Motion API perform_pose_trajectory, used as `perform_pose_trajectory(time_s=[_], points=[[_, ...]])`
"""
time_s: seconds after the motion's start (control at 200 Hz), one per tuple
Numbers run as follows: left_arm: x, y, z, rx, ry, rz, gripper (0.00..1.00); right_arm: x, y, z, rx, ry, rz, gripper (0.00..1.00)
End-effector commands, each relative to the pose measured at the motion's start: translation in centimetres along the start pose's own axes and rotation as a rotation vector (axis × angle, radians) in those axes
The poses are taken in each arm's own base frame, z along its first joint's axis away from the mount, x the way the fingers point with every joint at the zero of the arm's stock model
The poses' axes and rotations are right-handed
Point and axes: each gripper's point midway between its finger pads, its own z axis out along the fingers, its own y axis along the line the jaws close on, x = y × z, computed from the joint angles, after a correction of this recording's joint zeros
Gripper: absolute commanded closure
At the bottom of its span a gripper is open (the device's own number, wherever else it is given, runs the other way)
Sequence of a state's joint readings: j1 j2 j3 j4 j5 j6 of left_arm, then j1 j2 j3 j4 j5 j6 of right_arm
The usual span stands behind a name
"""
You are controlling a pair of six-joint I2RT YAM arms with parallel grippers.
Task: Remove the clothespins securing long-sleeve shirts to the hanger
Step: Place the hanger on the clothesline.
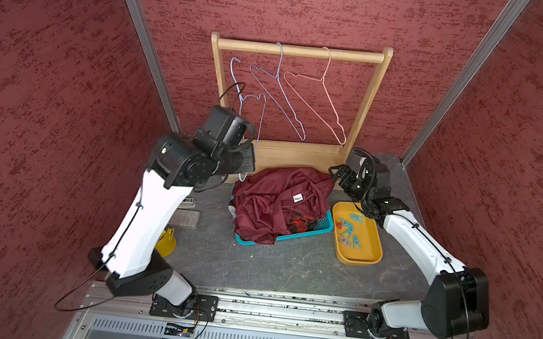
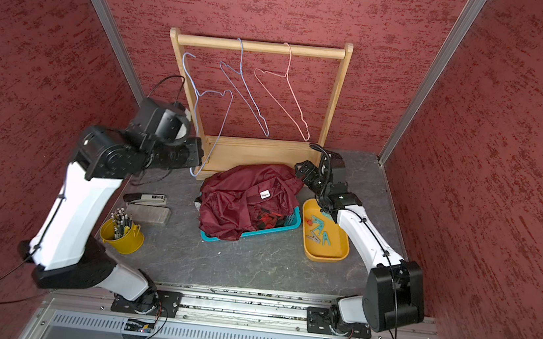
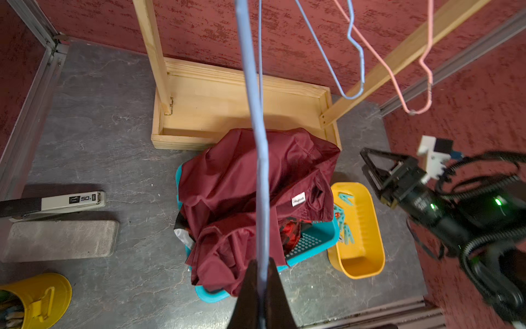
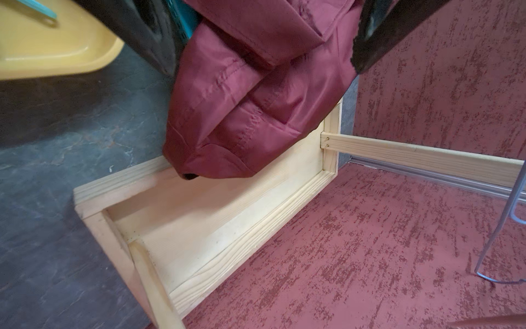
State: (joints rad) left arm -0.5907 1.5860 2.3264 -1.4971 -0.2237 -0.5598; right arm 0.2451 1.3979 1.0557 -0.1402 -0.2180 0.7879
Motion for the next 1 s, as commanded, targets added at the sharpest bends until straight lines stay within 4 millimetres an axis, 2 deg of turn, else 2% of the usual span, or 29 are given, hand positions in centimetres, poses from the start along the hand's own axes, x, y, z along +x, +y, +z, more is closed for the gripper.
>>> perform_pose_trajectory(time_s=[0.0, 0.11, 0.27, 0.516, 0.646, 0.761, 0.997], points=[[-3.3, -0.2, -0.4, 0.051, -0.077, -0.031, 1.0, -1.1, 2.4, -1.8, -0.078, -0.043, -0.032, 0.01], [-5.7, -0.4, 1.1, 0.044, -0.115, -0.027, 1.0, -1.5, 2.5, -2.3, -0.074, -0.06, -0.062, 0.01], [-8.2, -1.3, 1.4, 0.118, -0.177, -0.025, 1.0, -1.3, 2.5, -2.5, -0.08, -0.058, -0.062, 0.01], [-11.2, -0.5, 2.6, 0.224, -0.186, -0.029, 1.0, -0.7, 2.2, -2.2, -0.116, -0.063, -0.025, 0.01], [-11.9, 0.2, 3.7, 0.23, -0.176, -0.028, 1.0, -0.3, 1.8, -2.2, -0.128, -0.069, -0.01, 0.01], [-11.6, 1.6, 5.9, 0.192, -0.124, -0.045, 1.0, 0.2, 1.4, -1.9, -0.133, -0.056, 0.003, 0.01], [-11.2, 3.3, 8.7, 0.139, -0.074, -0.061, 1.0, 0.2, 1.6, -1.5, -0.143, -0.05, -0.005, 0.01]])
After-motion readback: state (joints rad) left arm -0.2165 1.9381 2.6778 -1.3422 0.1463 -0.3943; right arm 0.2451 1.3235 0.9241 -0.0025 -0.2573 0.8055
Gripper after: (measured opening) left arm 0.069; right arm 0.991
